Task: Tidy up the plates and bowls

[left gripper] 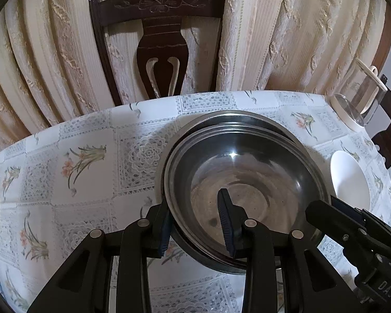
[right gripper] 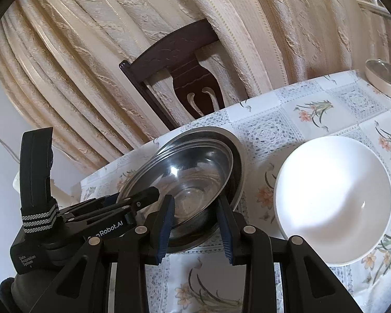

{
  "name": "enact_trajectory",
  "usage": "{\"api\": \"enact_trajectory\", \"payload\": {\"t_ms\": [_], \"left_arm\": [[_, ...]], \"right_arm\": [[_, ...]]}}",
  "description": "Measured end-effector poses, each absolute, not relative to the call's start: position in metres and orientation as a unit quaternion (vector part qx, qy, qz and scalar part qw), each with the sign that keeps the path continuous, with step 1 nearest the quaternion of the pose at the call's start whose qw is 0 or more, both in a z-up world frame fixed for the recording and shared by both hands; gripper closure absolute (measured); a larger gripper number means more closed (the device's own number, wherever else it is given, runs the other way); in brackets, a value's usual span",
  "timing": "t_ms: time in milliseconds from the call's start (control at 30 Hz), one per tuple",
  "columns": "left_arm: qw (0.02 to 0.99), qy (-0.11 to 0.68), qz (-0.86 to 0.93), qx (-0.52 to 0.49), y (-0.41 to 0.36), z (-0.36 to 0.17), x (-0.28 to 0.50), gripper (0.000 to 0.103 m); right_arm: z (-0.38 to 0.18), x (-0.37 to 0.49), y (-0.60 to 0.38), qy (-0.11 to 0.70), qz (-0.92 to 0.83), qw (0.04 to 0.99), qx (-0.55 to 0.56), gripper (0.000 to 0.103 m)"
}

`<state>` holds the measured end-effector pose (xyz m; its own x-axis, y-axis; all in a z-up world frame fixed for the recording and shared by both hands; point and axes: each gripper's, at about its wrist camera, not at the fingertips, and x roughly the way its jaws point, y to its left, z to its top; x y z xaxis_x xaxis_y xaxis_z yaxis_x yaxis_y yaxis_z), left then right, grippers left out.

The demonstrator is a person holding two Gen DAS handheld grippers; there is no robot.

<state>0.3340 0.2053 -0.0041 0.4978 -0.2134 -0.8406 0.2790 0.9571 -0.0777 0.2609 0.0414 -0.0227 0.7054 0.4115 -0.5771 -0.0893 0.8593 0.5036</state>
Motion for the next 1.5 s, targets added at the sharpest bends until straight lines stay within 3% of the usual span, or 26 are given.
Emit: {"api": "enact_trajectory", "payload": {"t_ms": [167,300,800,1500], "left_arm": [[0.860,0.489,-0.142,0.027,0.205,-0.006,0.337,0.068],[0.856,0.495,-0.148,0.016,0.204,-0.007,0.338,0.059],[0.861,0.486,-0.150,0.016,0.201,0.007,0.334,0.042],[0.861,0.486,-0.150,0.019,0.192,0.017,0.320,0.042]], "right_arm": [[-0.022,0.261,0.040,0.354,0.135,0.897,0.227,0.068],[-0.021,0.260,0.040,0.350,0.130,0.900,0.225,0.067],[-0.013,0.252,0.028,0.325,0.121,0.906,0.241,0.065],[-0.001,0.240,-0.046,0.292,0.057,0.906,0.301,0.061]]}}
